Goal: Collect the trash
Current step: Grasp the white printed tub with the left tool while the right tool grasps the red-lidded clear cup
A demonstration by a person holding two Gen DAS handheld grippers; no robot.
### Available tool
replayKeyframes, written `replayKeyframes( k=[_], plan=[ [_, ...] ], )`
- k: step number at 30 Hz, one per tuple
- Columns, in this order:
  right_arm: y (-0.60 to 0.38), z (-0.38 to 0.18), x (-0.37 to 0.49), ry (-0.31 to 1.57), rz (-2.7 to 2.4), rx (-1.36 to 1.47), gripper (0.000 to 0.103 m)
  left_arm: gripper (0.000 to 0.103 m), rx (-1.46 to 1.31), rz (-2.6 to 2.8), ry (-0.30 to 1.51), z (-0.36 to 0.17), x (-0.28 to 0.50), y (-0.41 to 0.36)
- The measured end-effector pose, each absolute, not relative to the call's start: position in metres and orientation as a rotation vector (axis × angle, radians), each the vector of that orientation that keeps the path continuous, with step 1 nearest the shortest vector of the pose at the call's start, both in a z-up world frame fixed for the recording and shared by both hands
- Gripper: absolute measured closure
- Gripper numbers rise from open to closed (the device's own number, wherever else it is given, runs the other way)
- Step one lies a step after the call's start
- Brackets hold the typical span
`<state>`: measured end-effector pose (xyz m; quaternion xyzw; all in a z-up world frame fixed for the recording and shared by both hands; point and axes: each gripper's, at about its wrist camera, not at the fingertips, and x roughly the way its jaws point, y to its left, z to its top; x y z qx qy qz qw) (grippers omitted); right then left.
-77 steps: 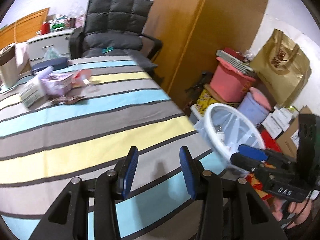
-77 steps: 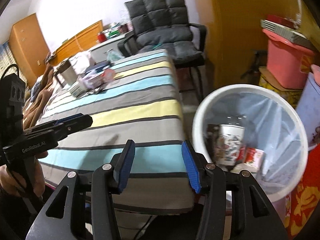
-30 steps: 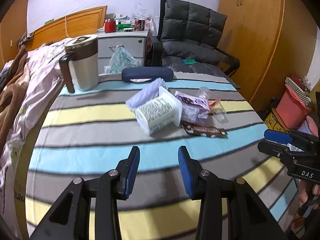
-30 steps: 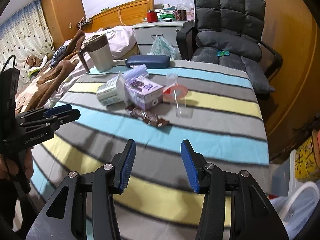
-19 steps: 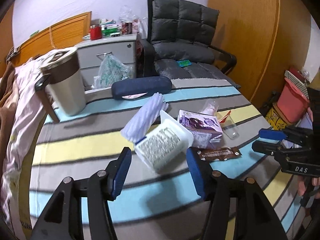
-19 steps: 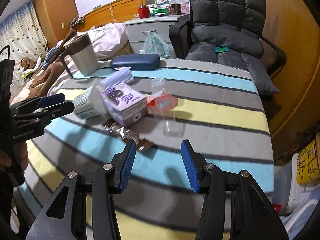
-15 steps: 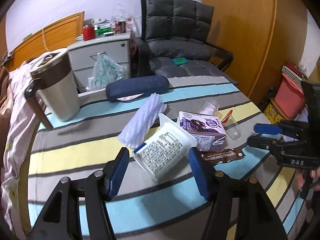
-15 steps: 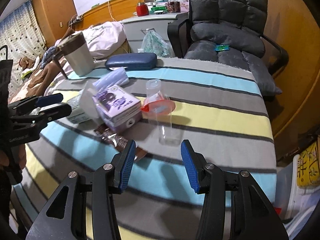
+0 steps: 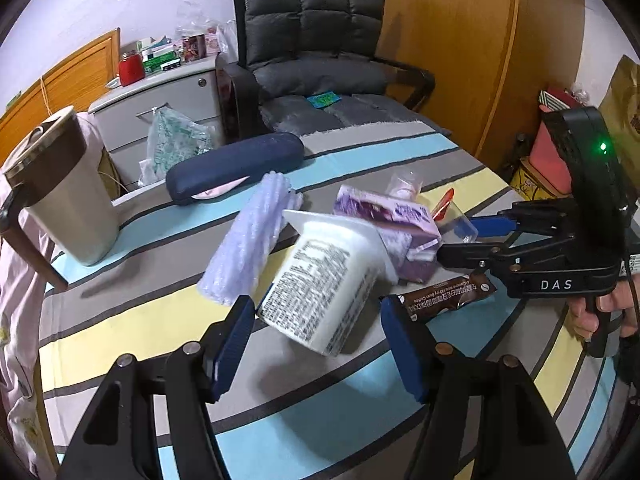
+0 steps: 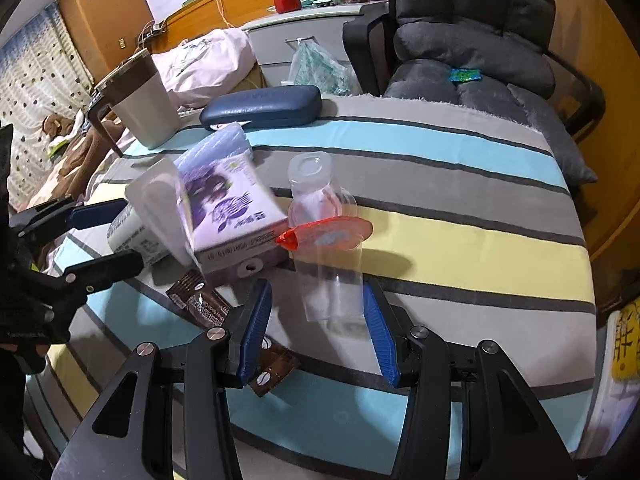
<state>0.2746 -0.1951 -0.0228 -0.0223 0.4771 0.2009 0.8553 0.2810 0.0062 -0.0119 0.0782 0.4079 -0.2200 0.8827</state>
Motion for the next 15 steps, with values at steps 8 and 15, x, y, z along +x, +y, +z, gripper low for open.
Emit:
replayKeyframes(
  k=[8, 15],
  plan=[
    [-0.201, -0.02, 0.267, 0.989, 0.421, -0.026, 0.07, 0.037, 0.104, -0.53, 0.861, -0.009, 0.274, 0.006],
    [-0.207, -0.015, 0.256, 0.974, 0.427, 0.0, 0.07, 0.036, 0.084, -0.484, 0.856, -0.004, 0.28, 0.006]
  ],
)
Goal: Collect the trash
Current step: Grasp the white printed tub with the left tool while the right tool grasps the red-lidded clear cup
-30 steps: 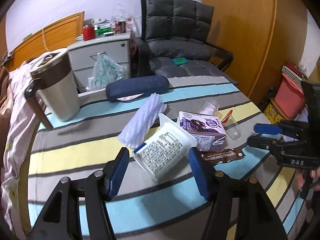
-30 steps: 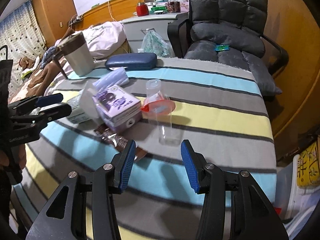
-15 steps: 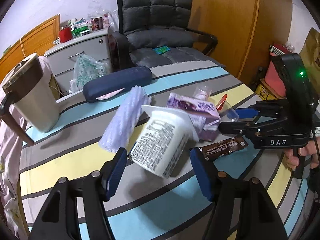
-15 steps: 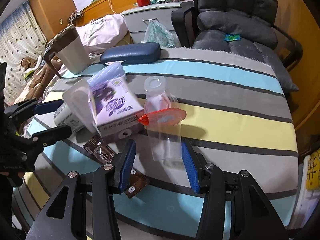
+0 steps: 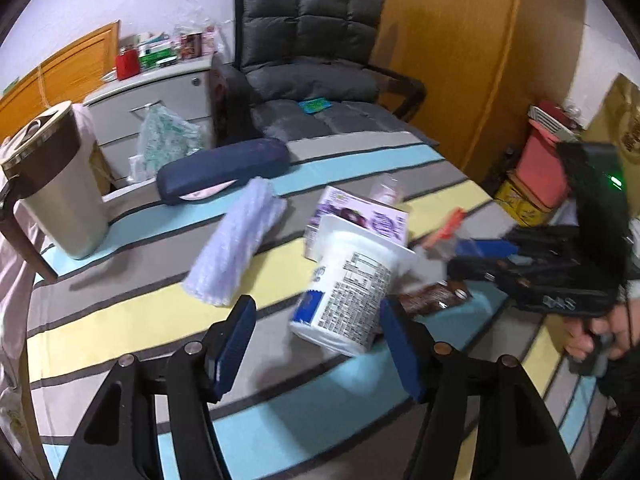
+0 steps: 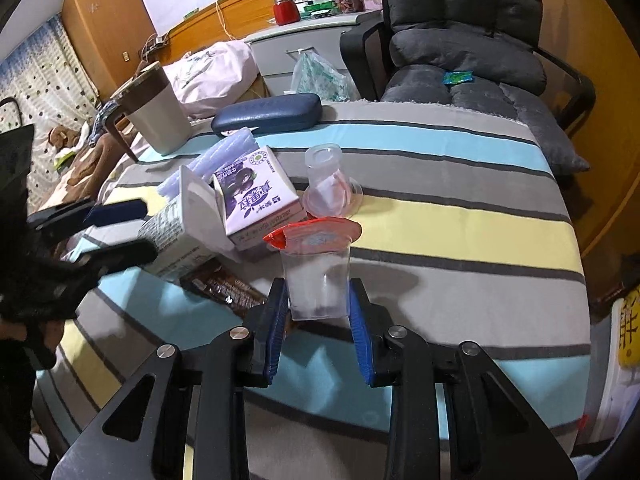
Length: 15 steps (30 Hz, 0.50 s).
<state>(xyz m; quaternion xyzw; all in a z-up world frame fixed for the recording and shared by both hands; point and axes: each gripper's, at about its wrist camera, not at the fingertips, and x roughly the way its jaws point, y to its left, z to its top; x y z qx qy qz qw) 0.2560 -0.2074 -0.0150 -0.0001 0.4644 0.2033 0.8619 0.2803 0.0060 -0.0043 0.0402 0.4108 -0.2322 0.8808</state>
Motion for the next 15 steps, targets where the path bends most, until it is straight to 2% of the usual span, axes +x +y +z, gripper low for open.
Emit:
replayKeyframes(
  k=[10, 11, 12, 15],
  plan=[
    [-0.217, -0.015, 0.247, 0.972, 0.406, 0.029, 0.07, 0.036, 0.107, -0.498, 0.89, -0.016, 0.29, -0.019],
    [-0.218, -0.015, 0.246, 0.972, 0.404, 0.035, 0.07, 0.037, 0.111, -0.488, 0.888, -0.017, 0.288, -0.021],
    [-0.218, -0.015, 0.244, 0.971, 0.403, 0.036, 0.07, 0.045, 0.115, -0.479, 0.88, -0.017, 0.286, -0.023],
    [-0.217, -0.012, 0.238, 0.963, 0.401, 0.031, 0.07, 0.045, 0.119, -0.448, 0.871, -0.016, 0.277, -0.026]
  ],
)
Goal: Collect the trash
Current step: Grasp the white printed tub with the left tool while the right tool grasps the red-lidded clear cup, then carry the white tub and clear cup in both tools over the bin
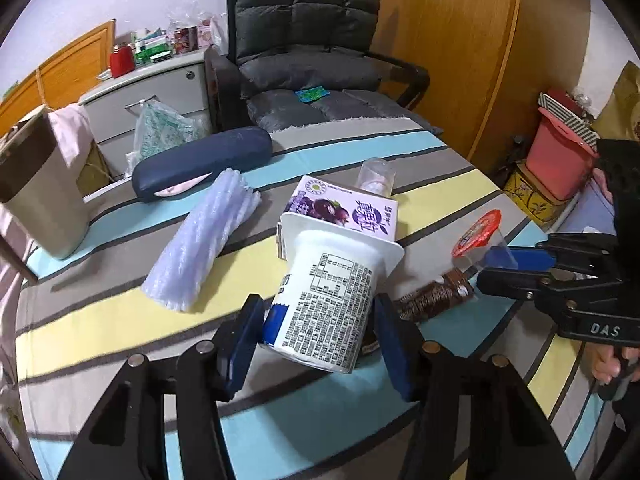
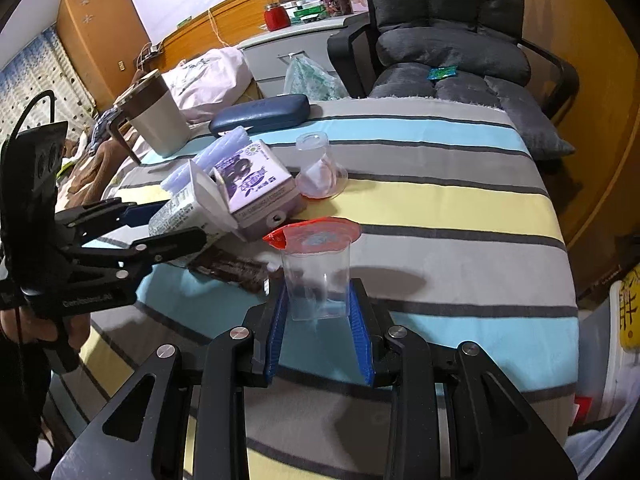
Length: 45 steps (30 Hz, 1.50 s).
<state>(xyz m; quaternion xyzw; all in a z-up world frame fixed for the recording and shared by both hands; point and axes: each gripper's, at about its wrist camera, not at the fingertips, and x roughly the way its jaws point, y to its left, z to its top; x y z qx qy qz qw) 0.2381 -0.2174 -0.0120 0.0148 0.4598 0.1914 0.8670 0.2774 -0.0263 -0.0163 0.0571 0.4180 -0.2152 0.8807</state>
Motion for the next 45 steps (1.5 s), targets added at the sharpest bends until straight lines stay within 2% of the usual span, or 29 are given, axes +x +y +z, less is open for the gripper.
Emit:
replayKeyframes(
  k=[23, 34, 45],
  plan=[
    [-0.216, 0.03, 0.136, 0.841, 0.392, 0.006, 0.07, 0.048, -0.049, -0.242, 0.728, 0.036, 0.137, -0.02],
    [-0.225, 0.034, 0.098, 0.826, 0.356, 0.022, 0.07, 0.048, -0.078, -0.232, 0.716, 0.037, 0.083, -0.032],
    [-0.235, 0.03, 0.08, 0.833, 0.331, 0.052, 0.07, 0.048, -0.064, -0.261, 0.723, 0.033, 0.063, -0.052]
  ],
)
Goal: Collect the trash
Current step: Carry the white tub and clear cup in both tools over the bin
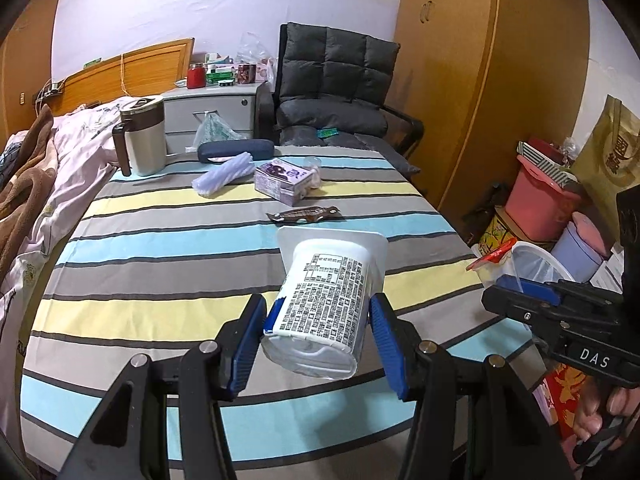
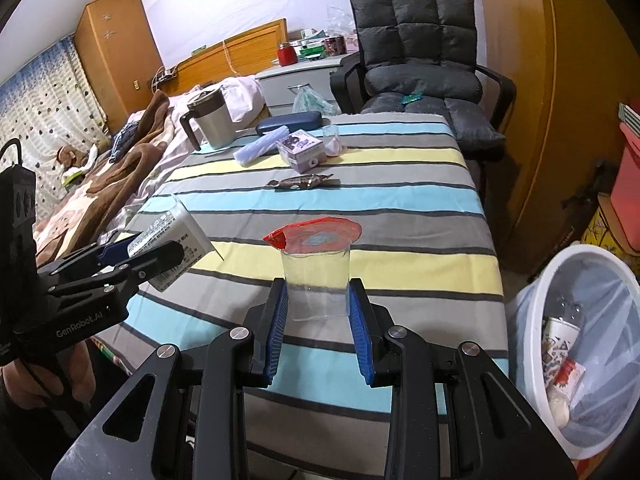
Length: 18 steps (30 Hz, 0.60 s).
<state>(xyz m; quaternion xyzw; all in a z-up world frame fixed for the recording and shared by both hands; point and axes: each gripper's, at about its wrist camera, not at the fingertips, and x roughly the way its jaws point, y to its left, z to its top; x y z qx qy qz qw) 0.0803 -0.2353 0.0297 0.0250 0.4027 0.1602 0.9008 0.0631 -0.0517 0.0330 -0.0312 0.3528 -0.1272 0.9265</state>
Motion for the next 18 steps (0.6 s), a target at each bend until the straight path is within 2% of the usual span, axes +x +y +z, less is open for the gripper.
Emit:
replayKeyframes(
  k=[18],
  plan=[
    [-0.297, 0.025, 0.055, 0.818, 0.175, 0.124, 0.07, 0.047, -0.056, -0.447, 0.744, 0.032, 0.069, -0.113]
  ],
)
